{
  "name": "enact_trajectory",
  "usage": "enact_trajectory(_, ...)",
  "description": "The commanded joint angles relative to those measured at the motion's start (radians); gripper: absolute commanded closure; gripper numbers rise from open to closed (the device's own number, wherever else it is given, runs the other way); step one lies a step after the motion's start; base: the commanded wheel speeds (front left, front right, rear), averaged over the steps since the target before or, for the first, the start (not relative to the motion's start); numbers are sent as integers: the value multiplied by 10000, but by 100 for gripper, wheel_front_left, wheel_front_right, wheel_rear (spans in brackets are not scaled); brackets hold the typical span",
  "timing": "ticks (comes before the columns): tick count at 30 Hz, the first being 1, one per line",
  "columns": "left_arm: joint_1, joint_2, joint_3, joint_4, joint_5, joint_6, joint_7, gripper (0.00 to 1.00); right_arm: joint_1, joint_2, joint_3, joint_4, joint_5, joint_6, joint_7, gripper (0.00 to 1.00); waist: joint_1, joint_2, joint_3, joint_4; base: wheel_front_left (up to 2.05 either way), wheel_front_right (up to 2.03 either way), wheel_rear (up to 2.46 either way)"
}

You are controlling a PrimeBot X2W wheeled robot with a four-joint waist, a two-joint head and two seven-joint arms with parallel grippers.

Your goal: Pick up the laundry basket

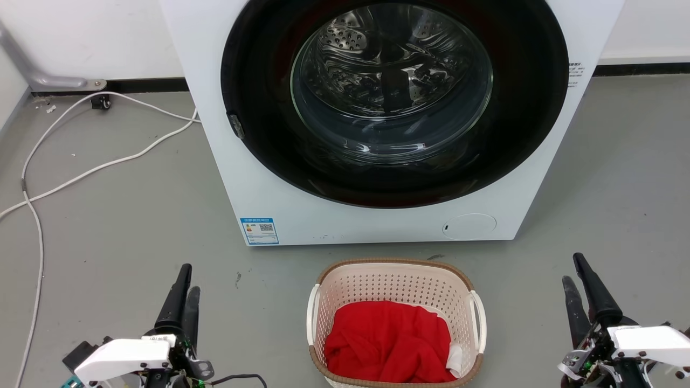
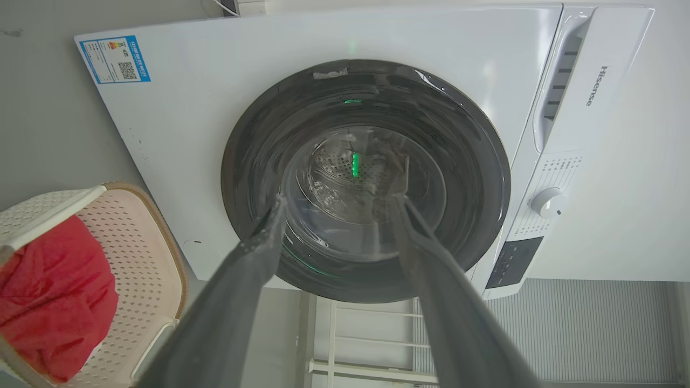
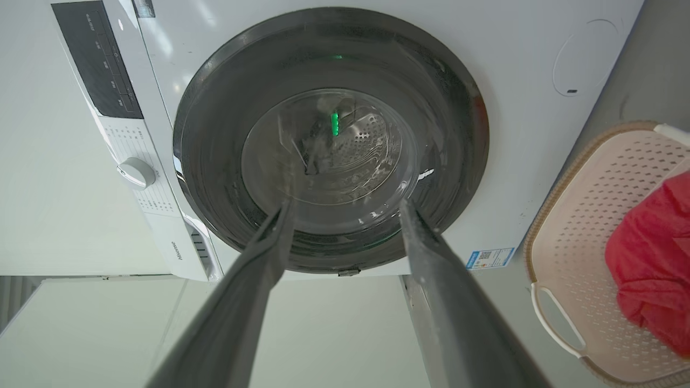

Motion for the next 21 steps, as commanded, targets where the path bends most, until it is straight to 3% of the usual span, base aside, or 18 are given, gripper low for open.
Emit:
enact_trajectory(1, -178, 33, 80, -291, 414, 3, -150, 0, -208, -18, 3, -304, -495, 2, -139, 0, 0, 0, 4, 1, 0, 0, 0)
enact_trajectory(21, 34, 46, -513, -1259, 4474, 703, -996, 0, 40, -26, 500, -1381, -5106, 2, -988, 0, 0, 0, 26, 8, 0, 0, 0)
